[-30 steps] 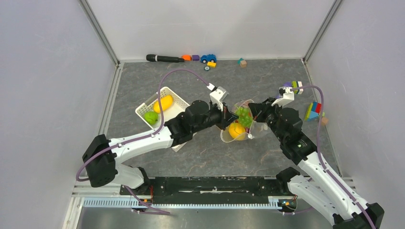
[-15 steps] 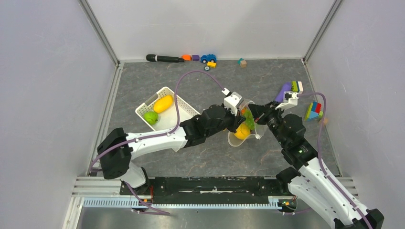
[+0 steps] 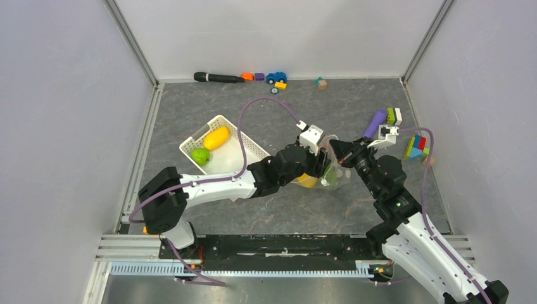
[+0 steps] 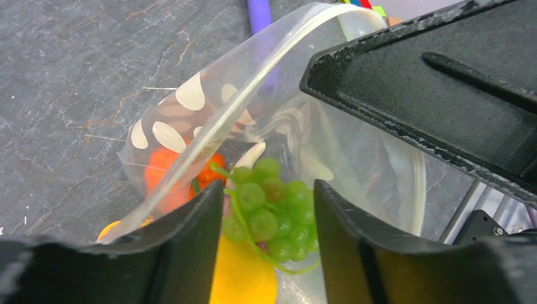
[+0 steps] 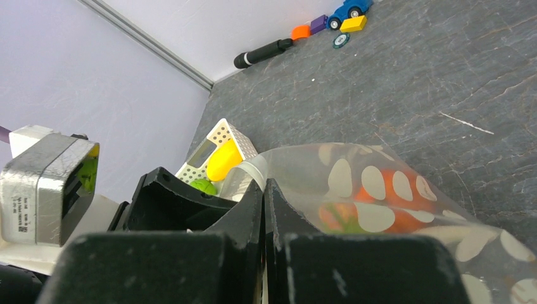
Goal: Place the food in the zip-top bag and seal the zipper
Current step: Place the fake fruit in the zipper food storage bag, then adjust the zipper food storage bag at the center of the board.
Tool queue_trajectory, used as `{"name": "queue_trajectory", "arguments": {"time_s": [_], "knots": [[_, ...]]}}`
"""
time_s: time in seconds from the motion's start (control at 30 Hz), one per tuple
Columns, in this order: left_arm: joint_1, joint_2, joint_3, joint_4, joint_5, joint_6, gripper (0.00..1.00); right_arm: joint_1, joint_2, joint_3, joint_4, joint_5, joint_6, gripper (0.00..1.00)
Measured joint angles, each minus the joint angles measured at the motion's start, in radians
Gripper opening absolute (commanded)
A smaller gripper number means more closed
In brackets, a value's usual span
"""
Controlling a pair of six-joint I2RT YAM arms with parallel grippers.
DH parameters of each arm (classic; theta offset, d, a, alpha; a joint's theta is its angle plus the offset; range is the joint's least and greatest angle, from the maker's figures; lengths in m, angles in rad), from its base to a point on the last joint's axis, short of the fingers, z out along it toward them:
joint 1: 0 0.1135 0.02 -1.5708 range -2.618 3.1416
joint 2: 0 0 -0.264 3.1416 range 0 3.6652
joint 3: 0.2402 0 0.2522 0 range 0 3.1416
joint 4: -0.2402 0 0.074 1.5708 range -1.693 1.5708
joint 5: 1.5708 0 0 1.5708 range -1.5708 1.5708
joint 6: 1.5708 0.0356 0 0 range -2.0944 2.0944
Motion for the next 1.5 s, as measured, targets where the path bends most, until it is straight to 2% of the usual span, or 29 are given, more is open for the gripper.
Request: {"name": "queue_trajectory", "arguments": {"time_s": [0.03,0.1,0.13,0.33,0.53,0.73,0.93,1.0,1.03,1.07,1.1,1.13,1.17,1.27,1.33,1.5], "knots": [[0.0,0.0,0.0,0.001,0.005,0.0,0.73,0.0,-0.002,-0.002,0.0,0.003,0.002,0.0],[-0.001,0.0,0.0,0.002,0.009,-0.002,0.97,0.0,-0.002,-0.005,0.0,0.009,0.003,0.0],[-0.001,0.0,0.0,0.0,0.011,-0.002,1.0,0.0,-0.002,-0.005,0.0,0.01,0.003,0.0],[-0.001,-0.027,0.012,-0.047,0.068,-0.011,1.0,0.0,0.01,-0.005,0.001,0.028,-0.001,0.0],[-0.002,-0.186,0.01,-0.121,0.13,-0.01,1.0,0.0,0.031,-0.005,0.0,0.039,-0.014,0.0],[-0.003,-0.311,0.01,-0.256,-0.006,-0.01,1.0,0.0,0.034,-0.004,0.0,0.039,-0.024,0.0],[-0.003,-0.228,0.011,-0.366,-0.068,-0.012,0.99,0.0,0.056,0.006,-0.003,0.037,-0.035,0.0],[-0.003,-0.173,0.017,-0.399,-0.064,-0.013,0.89,0.0,0.072,0.016,-0.01,0.035,-0.044,0.0],[-0.003,-0.148,0.023,-0.412,-0.061,-0.013,0.76,0.0,0.083,0.024,-0.015,0.035,-0.049,0.0],[-0.003,-0.118,0.033,-0.428,-0.061,-0.015,0.56,0.0,0.091,0.029,-0.016,0.034,-0.052,0.0],[-0.003,-0.094,0.042,-0.439,-0.066,-0.021,0.2,0.0,0.1,0.035,-0.02,0.033,-0.057,0.0],[-0.003,-0.077,0.051,-0.452,-0.075,-0.029,0.03,0.0,0.107,0.04,-0.023,0.031,-0.063,0.0],[-0.003,-0.06,0.063,-0.467,-0.09,-0.034,0.02,0.0,0.116,0.048,-0.029,0.026,-0.073,0.01],[-0.003,-0.027,0.114,-0.52,-0.149,-0.038,0.02,0.0,0.156,0.093,-0.074,0.01,-0.114,0.21],[-0.003,-0.018,0.148,-0.539,-0.177,-0.041,0.02,0.0,0.189,0.137,-0.127,0.007,-0.149,0.3],[-0.002,-0.021,0.176,-0.547,-0.206,-0.051,0.02,0.0,0.265,0.243,-0.32,0.012,-0.245,0.46]]}}
